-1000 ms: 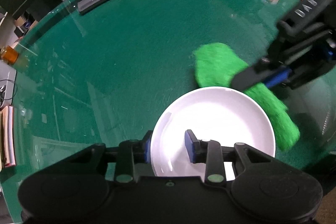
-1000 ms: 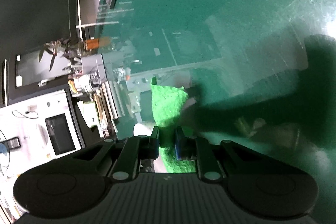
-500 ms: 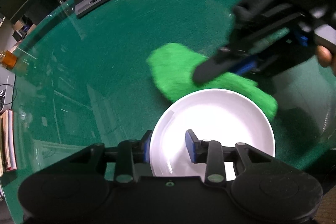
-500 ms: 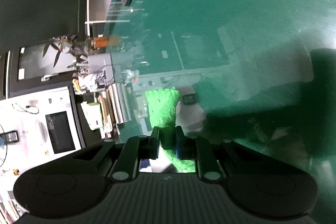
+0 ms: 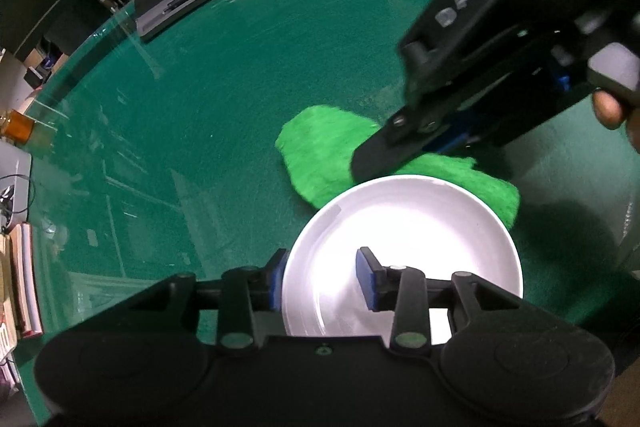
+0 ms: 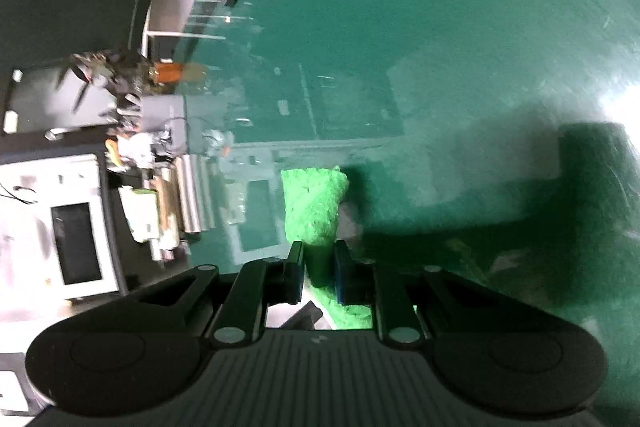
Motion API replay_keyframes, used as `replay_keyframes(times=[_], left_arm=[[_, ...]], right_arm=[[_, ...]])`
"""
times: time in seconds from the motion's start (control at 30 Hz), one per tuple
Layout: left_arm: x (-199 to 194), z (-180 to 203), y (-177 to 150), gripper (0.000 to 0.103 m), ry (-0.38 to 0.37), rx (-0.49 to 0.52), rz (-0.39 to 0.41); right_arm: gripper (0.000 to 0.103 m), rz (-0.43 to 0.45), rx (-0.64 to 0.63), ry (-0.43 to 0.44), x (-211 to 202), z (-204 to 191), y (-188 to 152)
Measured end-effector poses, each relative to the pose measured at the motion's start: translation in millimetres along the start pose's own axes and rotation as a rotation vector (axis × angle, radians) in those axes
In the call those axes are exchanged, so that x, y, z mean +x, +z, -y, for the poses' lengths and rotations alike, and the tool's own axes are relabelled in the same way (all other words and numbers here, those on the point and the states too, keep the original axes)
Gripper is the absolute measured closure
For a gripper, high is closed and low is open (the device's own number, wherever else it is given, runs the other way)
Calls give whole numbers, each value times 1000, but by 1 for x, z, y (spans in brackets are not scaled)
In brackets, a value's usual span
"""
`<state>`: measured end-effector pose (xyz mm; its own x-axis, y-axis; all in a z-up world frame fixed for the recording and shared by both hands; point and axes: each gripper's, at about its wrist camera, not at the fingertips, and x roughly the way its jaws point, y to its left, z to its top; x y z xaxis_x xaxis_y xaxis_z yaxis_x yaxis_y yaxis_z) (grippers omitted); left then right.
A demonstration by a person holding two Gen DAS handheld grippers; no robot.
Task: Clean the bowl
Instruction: 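Rub the green cloth across the bowl rim with the right tool while the left tool holds it, then sweep the cloth along the bowl's outer side with the right tool while the left tool holds it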
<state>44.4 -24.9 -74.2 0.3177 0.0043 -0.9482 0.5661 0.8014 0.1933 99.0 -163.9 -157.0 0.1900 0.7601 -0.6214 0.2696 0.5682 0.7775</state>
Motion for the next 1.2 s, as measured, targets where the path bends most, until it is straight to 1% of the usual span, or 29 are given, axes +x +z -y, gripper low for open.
replay_keyframes(times=[0.07,0.2,0.3,0.43,0.53,0.67,0.77,0.87,1.0,1.07,1.1,1.13,1.2], left_arm=[[1,1,2,66,5,5,-8],[1,2,5,65,10,6,-24],[3,1,7,64,3,-9,-30],[4,1,9,63,5,-14,-35],[3,5,9,62,25,6,-31],[2,11,9,61,45,27,-19],[3,14,11,60,53,36,-6],[4,15,14,58,51,36,12],[6,17,17,57,70,30,50],[7,18,20,57,76,36,66],[7,17,21,58,80,31,67],[6,17,21,59,83,25,69],[-1,10,15,59,77,-43,91]], right_arm=[[87,7,-7,-10,1,-1,-2],[87,21,11,3,-5,7,-5],[87,24,41,22,-14,16,-7],[87,25,55,24,-26,25,-10],[87,21,74,48,-25,26,-9],[87,21,64,81,-11,16,0],[87,22,83,109,-4,14,4],[87,52,89,120,-18,21,-3],[87,85,182,141,-46,49,-24],[87,96,220,160,-51,58,-33],[87,108,237,172,-54,63,-39],[87,116,248,178,-54,65,-42],[87,140,273,194,-53,68,-46]])
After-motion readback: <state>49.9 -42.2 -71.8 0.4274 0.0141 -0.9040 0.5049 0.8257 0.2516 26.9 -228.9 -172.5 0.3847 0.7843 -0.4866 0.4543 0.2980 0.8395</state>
